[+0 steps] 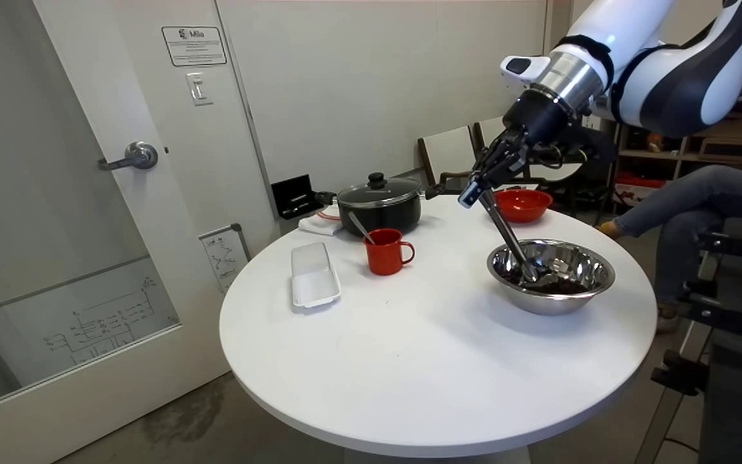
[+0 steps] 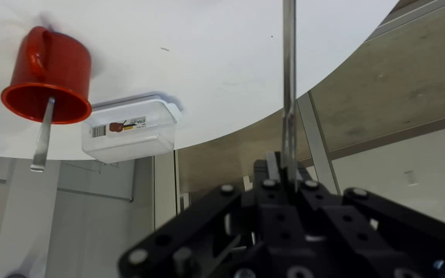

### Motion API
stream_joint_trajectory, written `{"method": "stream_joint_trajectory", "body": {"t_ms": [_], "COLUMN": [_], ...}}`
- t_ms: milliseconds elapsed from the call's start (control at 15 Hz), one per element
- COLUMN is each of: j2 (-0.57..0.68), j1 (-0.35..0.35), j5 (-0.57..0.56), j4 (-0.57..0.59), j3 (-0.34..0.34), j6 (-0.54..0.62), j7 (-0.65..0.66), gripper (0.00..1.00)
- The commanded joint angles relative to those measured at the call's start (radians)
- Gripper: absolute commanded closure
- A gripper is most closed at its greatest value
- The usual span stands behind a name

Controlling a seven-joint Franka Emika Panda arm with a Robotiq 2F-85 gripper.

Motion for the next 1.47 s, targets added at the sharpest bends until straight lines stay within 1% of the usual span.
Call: {"method": "stream_joint_trajectory", "body": {"t_ms": [0, 67, 133, 200, 267, 400, 533, 800, 933, 1133, 1400], "j2": [0.013, 0.004, -0.115, -0.036, -0.059, -0.074, -0.094, -0.132, -0.128, -0.089, -0.042], "j1": [-0.016, -0.023, 0.091, -0.023, -0.010, -0.008, -0.001, 0.025, 0.032, 0.035, 0.021], "j5": [0.005, 0.016, 0.159, 0.089, 0.124, 0.133, 0.141, 0.155, 0.155, 0.162, 0.186], "j4": [0.017, 0.019, 0.008, 0.025, 0.026, 0.031, 0.030, 0.021, 0.017, 0.009, 0.009], "j3": [0.000, 0.006, -0.101, -0.003, -0.020, -0.024, -0.027, -0.022, -0.013, 0.000, 0.008], "j6": [0.023, 0.014, 0.117, 0.027, 0.033, 0.022, -0.017, -0.149, -0.186, -0.206, -0.172], "j7": [-0.016, -0.023, -0.102, -0.074, -0.108, -0.119, -0.108, -0.059, -0.046, -0.055, -0.049], "gripper": [0.99, 0.99, 0.99, 0.99, 0.99, 0.99, 0.99, 0.99, 0.99, 0.99, 0.99]}}
